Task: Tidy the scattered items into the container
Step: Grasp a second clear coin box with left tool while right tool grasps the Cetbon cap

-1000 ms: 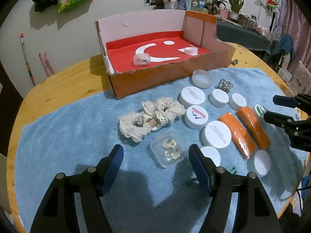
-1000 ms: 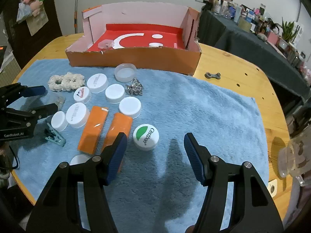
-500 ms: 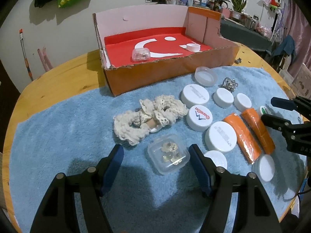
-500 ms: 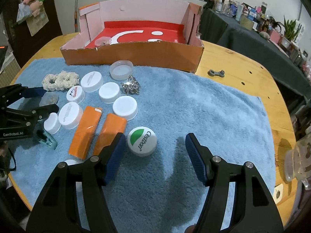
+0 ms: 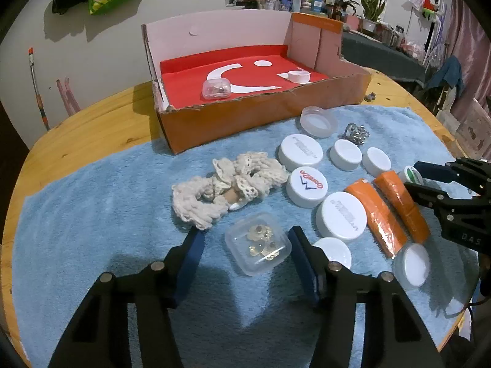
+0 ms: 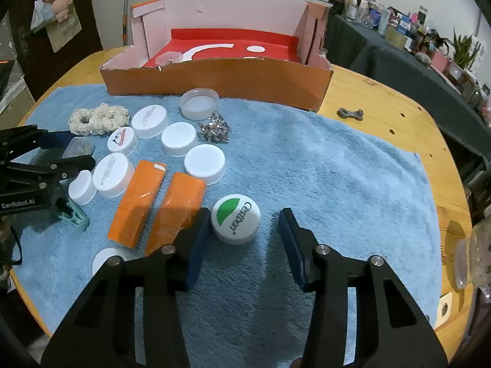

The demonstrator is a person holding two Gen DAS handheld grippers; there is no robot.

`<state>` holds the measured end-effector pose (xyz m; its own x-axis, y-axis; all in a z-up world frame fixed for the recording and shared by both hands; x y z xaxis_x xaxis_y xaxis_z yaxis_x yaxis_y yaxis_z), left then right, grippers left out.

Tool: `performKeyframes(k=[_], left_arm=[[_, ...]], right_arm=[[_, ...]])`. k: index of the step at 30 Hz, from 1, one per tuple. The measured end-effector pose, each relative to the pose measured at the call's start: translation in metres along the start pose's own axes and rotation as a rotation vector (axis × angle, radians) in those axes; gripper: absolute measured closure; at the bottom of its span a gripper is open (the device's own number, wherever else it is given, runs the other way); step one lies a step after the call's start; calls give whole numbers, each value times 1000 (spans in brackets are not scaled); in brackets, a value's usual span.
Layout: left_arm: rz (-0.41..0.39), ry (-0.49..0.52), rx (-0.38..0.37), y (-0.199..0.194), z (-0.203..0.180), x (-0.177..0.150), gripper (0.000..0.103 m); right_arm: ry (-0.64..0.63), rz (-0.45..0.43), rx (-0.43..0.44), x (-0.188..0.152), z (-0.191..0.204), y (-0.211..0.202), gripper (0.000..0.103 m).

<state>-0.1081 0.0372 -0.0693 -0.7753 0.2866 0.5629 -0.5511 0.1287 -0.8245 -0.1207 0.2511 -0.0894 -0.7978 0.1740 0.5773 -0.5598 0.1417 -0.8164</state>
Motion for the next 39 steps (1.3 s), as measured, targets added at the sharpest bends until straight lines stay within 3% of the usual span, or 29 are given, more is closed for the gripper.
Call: performKeyframes(k=[4,8,39], left_arm=[[-4,-7,-10,-2,-1,0,54],[-7,-16,-14,-3,0,0,61],[-54,-34,-31,-31,2,8,61]], right_arm=[[-8,1,20,0,4,0,72],[-17,0,15,1,6,0,72],[-34,-30,12,16,15,-17,72]])
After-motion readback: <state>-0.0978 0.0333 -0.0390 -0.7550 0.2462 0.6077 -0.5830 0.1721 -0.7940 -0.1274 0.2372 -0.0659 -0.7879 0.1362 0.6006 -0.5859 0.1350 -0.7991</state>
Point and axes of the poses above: each gripper's, at about its wrist camera, not at the fingertips, and y roughly the way its jaws point, z to its left, x to its top, the point moved 6 cm from there along y, roughly the way its jaws point, and after that the axes turned 6 degrees about y, right-handed, at the moved point
